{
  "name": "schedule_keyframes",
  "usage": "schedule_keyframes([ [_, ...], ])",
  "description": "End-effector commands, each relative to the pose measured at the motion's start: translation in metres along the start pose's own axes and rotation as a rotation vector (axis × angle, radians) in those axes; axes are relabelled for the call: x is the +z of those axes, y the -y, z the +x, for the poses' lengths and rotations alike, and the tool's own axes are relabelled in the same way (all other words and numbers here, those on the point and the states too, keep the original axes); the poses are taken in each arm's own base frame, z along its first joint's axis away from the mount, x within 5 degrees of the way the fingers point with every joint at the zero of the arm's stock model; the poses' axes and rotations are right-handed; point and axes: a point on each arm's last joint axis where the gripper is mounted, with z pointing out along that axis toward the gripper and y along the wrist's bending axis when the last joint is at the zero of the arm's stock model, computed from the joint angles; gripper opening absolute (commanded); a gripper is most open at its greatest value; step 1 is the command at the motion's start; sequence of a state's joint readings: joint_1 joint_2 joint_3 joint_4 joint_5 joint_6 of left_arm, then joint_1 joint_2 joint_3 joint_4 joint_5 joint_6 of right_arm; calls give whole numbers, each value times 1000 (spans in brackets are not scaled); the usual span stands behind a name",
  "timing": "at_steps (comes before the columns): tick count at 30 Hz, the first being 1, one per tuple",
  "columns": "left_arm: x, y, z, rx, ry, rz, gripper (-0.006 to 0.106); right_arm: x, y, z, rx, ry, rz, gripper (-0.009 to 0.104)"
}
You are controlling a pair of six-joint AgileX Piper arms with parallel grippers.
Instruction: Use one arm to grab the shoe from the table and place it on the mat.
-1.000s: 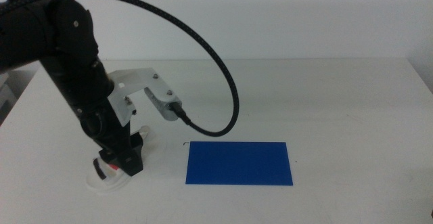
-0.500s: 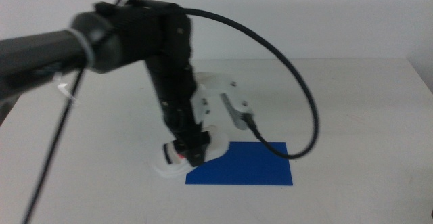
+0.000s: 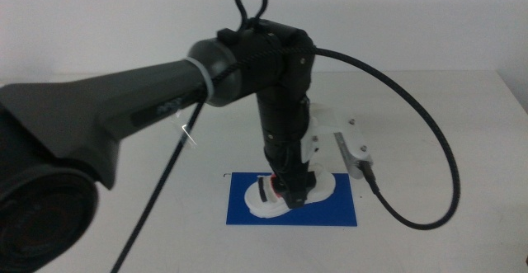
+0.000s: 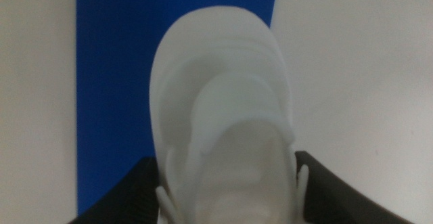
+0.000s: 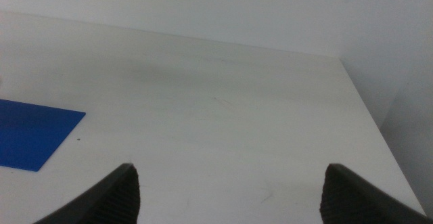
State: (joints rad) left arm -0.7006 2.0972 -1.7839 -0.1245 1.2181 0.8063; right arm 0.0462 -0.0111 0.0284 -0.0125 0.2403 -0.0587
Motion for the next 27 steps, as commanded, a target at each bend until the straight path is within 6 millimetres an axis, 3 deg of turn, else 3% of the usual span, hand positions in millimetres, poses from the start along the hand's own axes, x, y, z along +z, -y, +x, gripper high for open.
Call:
schedule_keyframes([
  [1, -30, 11, -6, 27, 9, 13, 34, 0, 0, -5, -21, 65, 6, 78],
  [18, 4, 2, -7, 172, -68, 32, 34, 0, 0, -5, -21, 65, 6, 78],
  [27, 3, -1, -8, 181, -81, 12, 35, 0, 0, -5, -21, 65, 6, 78],
])
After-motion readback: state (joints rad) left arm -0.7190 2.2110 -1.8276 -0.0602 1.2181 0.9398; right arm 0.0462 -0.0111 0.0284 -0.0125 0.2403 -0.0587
